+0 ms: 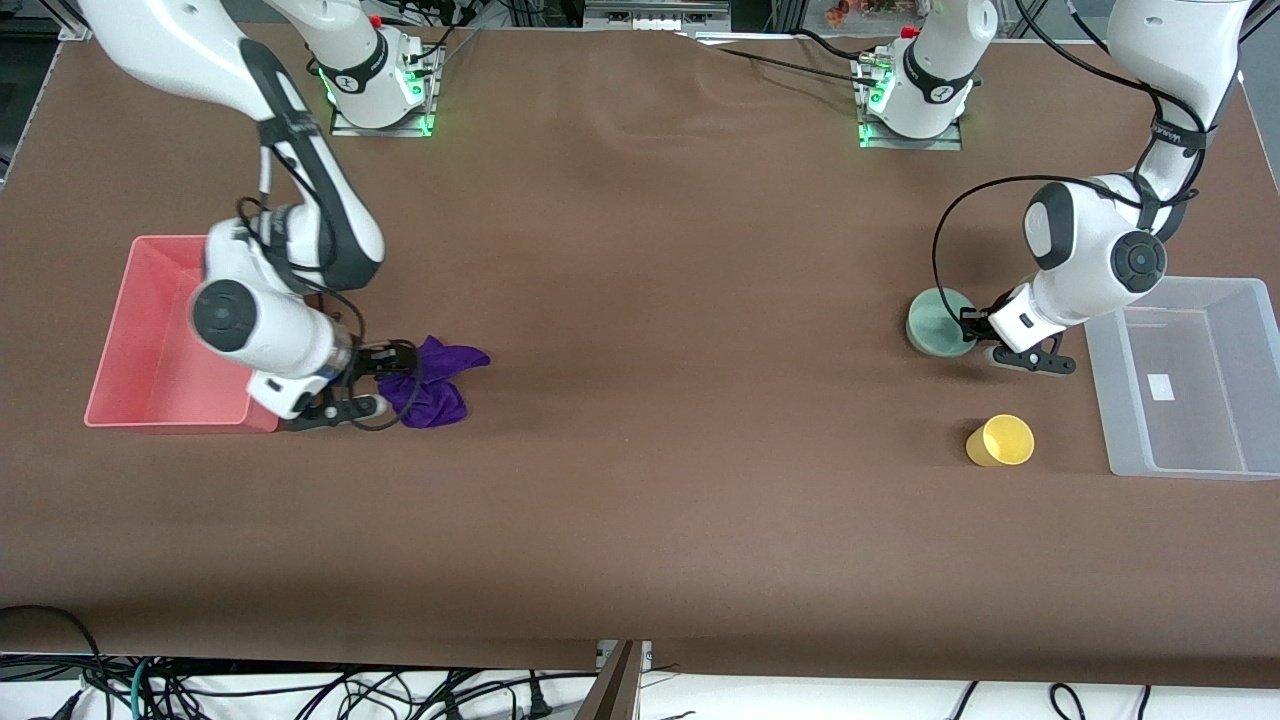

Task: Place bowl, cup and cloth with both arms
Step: 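Grasp the green bowl rim with the left gripper while the right gripper reaches the cloth, then lift the bowl with the left gripper while the right gripper grasps the cloth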

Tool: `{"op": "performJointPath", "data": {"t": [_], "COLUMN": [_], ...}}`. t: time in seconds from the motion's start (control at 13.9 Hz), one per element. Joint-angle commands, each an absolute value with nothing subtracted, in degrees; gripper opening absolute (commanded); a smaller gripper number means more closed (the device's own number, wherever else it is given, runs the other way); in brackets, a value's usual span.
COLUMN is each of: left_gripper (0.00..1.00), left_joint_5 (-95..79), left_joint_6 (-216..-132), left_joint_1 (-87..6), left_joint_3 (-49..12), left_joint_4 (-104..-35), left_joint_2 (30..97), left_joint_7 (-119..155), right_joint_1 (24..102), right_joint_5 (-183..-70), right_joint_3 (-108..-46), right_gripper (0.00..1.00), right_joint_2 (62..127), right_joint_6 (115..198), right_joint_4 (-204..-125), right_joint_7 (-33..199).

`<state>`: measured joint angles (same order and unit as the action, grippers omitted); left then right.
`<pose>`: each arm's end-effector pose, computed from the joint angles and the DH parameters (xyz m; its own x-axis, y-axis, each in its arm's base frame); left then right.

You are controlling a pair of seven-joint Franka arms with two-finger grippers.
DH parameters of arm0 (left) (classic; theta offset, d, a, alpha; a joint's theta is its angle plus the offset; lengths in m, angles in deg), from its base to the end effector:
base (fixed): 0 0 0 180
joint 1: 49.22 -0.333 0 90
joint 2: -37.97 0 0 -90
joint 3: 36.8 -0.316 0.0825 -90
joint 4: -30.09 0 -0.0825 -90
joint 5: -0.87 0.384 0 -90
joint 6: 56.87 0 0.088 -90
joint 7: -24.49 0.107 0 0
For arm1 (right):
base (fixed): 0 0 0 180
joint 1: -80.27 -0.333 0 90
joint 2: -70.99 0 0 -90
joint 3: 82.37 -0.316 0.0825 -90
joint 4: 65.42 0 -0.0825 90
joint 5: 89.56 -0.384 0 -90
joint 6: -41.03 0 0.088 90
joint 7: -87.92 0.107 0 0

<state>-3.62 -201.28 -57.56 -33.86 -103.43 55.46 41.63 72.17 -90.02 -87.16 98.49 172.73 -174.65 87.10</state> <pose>0.5048 0.0476 0.1975 0.9855 -0.1401 -0.0958 -0.1321 -0.9876 0.0854 0.6056 0.1365 0.2388 0.9706 0.2251 -0.0858 0.2219 -0.9740 -0.0453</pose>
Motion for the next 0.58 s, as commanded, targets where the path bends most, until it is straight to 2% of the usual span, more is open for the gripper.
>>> {"op": "performJointPath", "data": {"t": [0.0,0.14,0.22,0.29,0.36,0.43,0.5], "left_gripper": [0.0,0.0,0.0,0.0,0.0,0.0,0.0], "left_joint_5": [-5.29,-5.2,-5.11,-5.11,-4.85,-4.41,-3.54], "left_joint_6": [-198.82,-192.35,-186.3,-179.89,-174.43,-170.2,-167.2], "left_joint_1": [-57.75,-57.84,-59.49,-61.42,-62.66,-64.24,-66.17], "left_joint_3": [-33.9,-34.42,-34.51,-34.42,-34.42,-34.51,-34.6], "left_joint_4": [-102.02,-98.09,-93.97,-88.88,-84.31,-80.0,-76.3], "left_joint_2": [53.45,51.16,50.98,51.41,52.2,53.16,54.13], "left_joint_7": [46.45,48.57,50.49,53.12,55.49,57.61,60.76], "right_joint_1": [71.4,71.31,70.87,70.87,70.78,70.78,70.78], "right_joint_5": [-90.88,-90.8,-90.8,-90.8,-90.8,-90.8,-90.8], "right_joint_3": [-87.12,-87.12,-87.12,-87.12,-87.12,-87.12,-87.12], "right_gripper": [1.0,1.0,0.97,0.65,0.24,0.0,0.0], "right_joint_2": [99.63,101.39,101.74,101.92,102.01,101.92,101.75], "right_joint_6": [182.67,187.35,188.85,189.21,189.13,188.78,188.69], "right_joint_4": [-180.63,-182.49,-182.93,-183.02,-183.02,-182.93,-182.76], "right_joint_7": [87.57,87.57,87.48,86.87,86.95,87.56,87.57]}}
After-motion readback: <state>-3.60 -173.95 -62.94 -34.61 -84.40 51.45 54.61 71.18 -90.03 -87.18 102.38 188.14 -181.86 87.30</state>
